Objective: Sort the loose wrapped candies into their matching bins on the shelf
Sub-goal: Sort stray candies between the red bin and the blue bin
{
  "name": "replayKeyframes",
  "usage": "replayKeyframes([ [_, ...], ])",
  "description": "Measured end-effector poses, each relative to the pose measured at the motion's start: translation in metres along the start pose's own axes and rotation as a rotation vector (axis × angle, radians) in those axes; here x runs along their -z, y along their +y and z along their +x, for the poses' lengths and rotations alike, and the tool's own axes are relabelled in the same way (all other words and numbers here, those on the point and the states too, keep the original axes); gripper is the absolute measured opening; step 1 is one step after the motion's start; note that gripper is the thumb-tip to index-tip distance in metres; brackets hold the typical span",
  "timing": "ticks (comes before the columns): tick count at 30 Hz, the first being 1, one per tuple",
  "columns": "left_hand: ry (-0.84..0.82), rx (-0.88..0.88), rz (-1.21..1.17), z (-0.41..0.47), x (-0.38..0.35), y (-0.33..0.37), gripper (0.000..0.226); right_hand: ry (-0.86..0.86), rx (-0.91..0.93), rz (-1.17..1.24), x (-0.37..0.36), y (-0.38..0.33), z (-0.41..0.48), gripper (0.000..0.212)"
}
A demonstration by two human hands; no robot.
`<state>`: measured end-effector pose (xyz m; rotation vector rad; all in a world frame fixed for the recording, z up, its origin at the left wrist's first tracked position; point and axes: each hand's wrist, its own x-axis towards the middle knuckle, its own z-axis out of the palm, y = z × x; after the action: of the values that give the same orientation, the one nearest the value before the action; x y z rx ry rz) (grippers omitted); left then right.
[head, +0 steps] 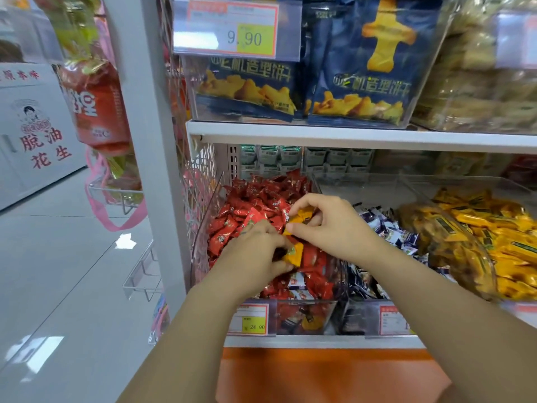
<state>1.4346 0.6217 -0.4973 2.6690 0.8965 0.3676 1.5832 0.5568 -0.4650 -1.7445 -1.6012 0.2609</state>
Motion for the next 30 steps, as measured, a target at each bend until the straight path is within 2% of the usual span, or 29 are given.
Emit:
replayKeyframes([
  [3,0.126,-0.040,-0.290,-0.003,0.006,-0.001,0.011,0.084,0.014,0.019,0.003,-0.003,-0.001,0.004],
  [7,0.300,-0.034,-0.555,-0.006,0.012,0.010,0.003,0.223,0.050,0.062,0.015,-0.009,-0.008,0.011],
  [10,0.427,-0.055,-0.559,-0.002,0.014,0.025,0.011,0.165,0.071,0.120,0.031,-0.009,-0.020,0.029],
  [13,0.400,-0.155,-0.493,0.009,0.009,0.046,0.024,0.019,0.134,-0.037,0.046,-0.002,-0.034,0.054],
  [15,0.371,-0.206,-0.449,0.018,0.002,0.062,0.019,-0.033,0.167,-0.160,0.058,0.007,-0.043,0.058],
  [17,0.377,-0.217,-0.467,0.026,-0.005,0.078,0.016,-0.012,0.158,-0.209,0.073,0.019,-0.053,0.053],
  [21,0.378,-0.202,-0.710,0.038,-0.018,0.114,0.023,0.161,0.184,-0.211,0.099,0.041,-0.074,0.035],
  [23,0.348,-0.197,-0.785,0.042,-0.023,0.127,0.029,0.278,0.138,-0.215,0.108,0.055,-0.082,0.029],
  [28,0.408,-0.241,-0.531,0.049,-0.036,0.134,0.024,0.685,-0.162,-0.218,0.141,0.108,-0.091,0.022],
  [30,0.408,-0.248,-0.486,0.051,-0.039,0.133,0.023,0.663,-0.322,-0.269,0.152,0.131,-0.096,0.028],
])
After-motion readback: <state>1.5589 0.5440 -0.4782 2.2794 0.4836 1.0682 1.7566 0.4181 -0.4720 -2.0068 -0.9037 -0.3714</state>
